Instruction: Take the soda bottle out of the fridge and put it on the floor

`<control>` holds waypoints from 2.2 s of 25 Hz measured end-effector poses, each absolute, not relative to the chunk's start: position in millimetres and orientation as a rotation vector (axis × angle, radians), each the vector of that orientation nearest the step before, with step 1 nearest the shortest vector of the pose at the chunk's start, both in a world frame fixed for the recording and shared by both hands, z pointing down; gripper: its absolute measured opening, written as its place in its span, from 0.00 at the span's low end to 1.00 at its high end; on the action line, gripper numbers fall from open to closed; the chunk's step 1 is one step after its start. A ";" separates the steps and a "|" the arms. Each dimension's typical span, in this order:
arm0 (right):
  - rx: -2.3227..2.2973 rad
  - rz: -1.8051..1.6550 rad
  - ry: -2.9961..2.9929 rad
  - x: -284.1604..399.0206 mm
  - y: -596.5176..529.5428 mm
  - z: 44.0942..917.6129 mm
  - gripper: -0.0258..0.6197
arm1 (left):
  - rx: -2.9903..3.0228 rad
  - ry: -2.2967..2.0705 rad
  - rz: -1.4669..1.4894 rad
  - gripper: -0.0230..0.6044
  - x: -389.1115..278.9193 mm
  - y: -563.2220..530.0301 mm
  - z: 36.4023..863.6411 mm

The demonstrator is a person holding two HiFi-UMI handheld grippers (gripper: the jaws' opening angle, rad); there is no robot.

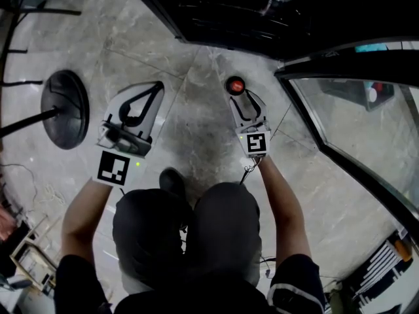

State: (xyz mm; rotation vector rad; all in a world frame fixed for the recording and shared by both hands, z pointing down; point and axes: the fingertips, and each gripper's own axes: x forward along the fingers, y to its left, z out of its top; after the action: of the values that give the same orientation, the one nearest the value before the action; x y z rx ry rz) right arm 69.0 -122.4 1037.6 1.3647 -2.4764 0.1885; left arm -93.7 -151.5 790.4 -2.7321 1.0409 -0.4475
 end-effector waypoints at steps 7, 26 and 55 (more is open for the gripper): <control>1.334 0.122 -2.528 62.5 -114.2 1009.4 0.22 | -2.744 1.068 -0.431 0.07 -96.4 -151.4 792.3; 1.382 0.073 -2.571 65.1 -118.1 956.5 0.07 | -2.773 1.084 -0.405 0.07 -91.9 -151.8 788.6; 1.430 0.061 -2.543 75.4 -96.6 523.7 0.07 | -2.771 1.218 -0.344 0.07 -84.3 -143.9 428.1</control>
State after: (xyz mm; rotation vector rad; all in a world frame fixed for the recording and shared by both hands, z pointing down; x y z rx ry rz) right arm 75.4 -96.6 523.7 1.4303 -2.5428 0.0606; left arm -84.3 -143.9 428.1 -2.7705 1.2175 -0.3436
